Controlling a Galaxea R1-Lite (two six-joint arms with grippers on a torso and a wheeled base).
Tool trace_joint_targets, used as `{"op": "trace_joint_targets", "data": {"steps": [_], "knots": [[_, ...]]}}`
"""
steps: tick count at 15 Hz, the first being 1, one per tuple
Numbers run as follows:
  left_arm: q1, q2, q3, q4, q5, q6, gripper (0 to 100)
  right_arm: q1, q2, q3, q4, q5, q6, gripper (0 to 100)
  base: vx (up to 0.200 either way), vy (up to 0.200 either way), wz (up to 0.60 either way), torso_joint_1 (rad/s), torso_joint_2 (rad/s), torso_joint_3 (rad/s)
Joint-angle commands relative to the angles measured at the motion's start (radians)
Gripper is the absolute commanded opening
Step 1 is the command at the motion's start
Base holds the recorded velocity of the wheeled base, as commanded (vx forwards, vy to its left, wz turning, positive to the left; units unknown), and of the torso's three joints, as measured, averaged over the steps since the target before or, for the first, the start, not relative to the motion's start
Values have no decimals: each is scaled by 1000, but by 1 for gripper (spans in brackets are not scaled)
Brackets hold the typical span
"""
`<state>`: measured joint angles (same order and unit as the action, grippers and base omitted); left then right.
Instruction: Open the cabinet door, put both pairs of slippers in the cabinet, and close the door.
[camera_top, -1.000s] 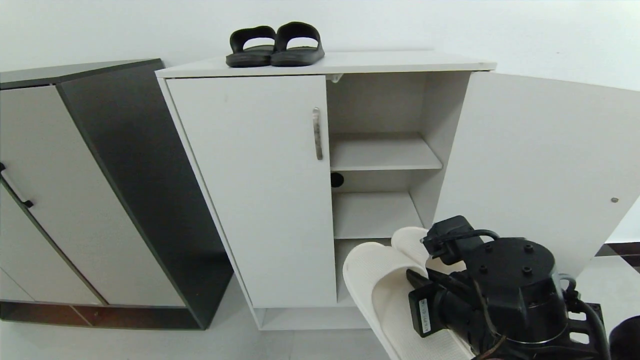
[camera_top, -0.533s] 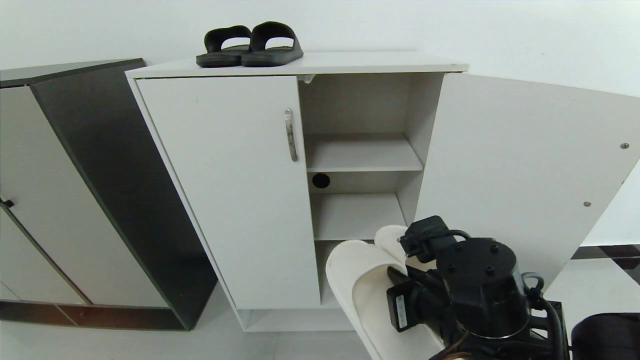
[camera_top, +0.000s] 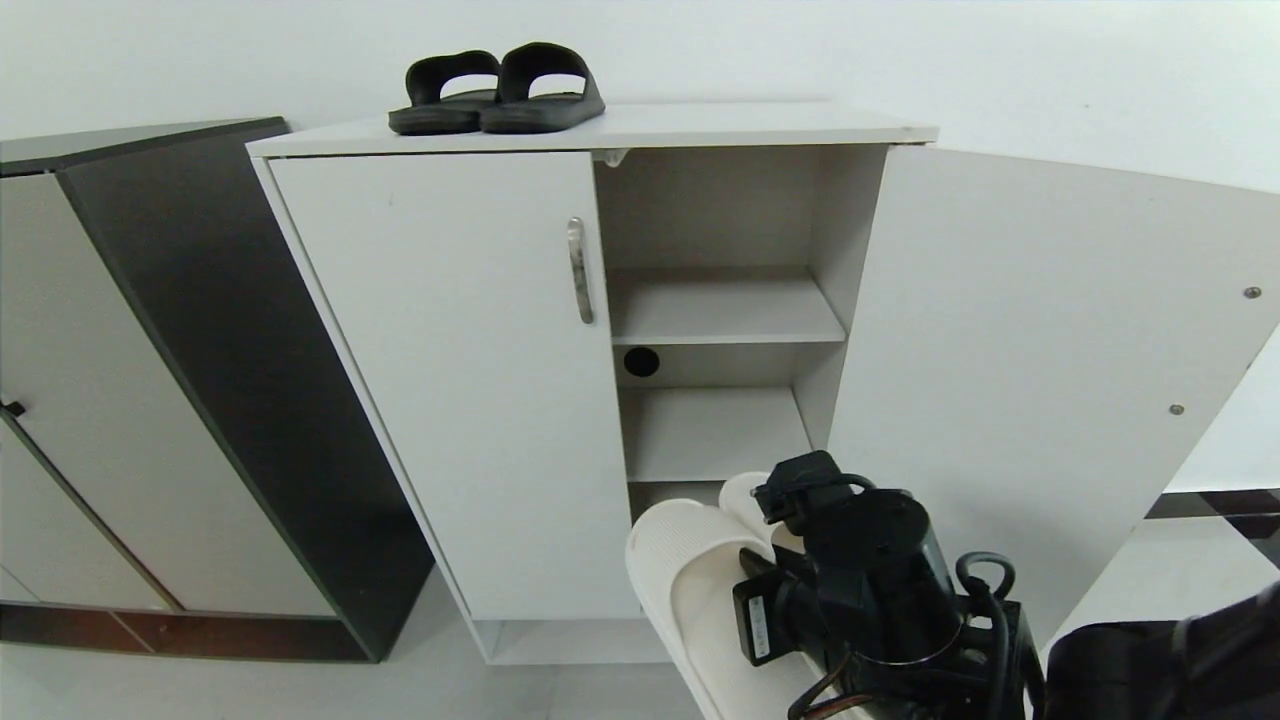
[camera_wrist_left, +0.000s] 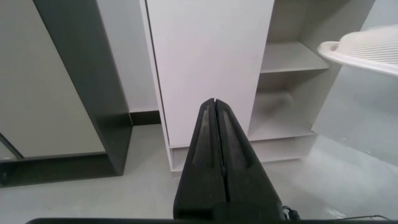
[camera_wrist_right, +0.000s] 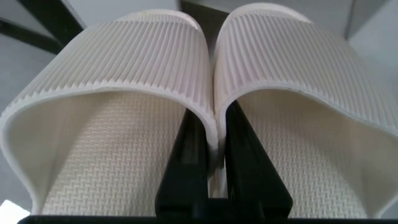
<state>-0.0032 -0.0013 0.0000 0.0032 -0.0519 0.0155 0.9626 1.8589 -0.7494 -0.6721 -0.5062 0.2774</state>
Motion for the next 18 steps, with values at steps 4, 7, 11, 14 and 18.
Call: {"op": "trace_joint_targets", "data": {"steps": [4, 7, 11, 14, 18], "knots": [[0, 3, 0, 0, 0, 1, 0, -24, 111, -90, -3, 0, -1, 0, 0, 0, 0, 1, 1, -61], [0, 3, 0, 0, 0, 3, 0, -64, 169, -151, -6, -6, 2, 0, 0, 0, 0, 4, 6, -183], [0, 3, 0, 0, 0, 3, 0, -64, 197, -163, -7, -72, 2, 0, 0, 0, 0, 4, 5, -199], [0, 3, 0, 0, 0, 3, 0, -59, 235, -179, -35, -86, 9, 0, 0, 0, 0, 2, 4, -198], [0, 3, 0, 0, 0, 3, 0, -61, 267, -194, -121, -147, 5, 0, 0, 0, 0, 2, 5, -198]]}}
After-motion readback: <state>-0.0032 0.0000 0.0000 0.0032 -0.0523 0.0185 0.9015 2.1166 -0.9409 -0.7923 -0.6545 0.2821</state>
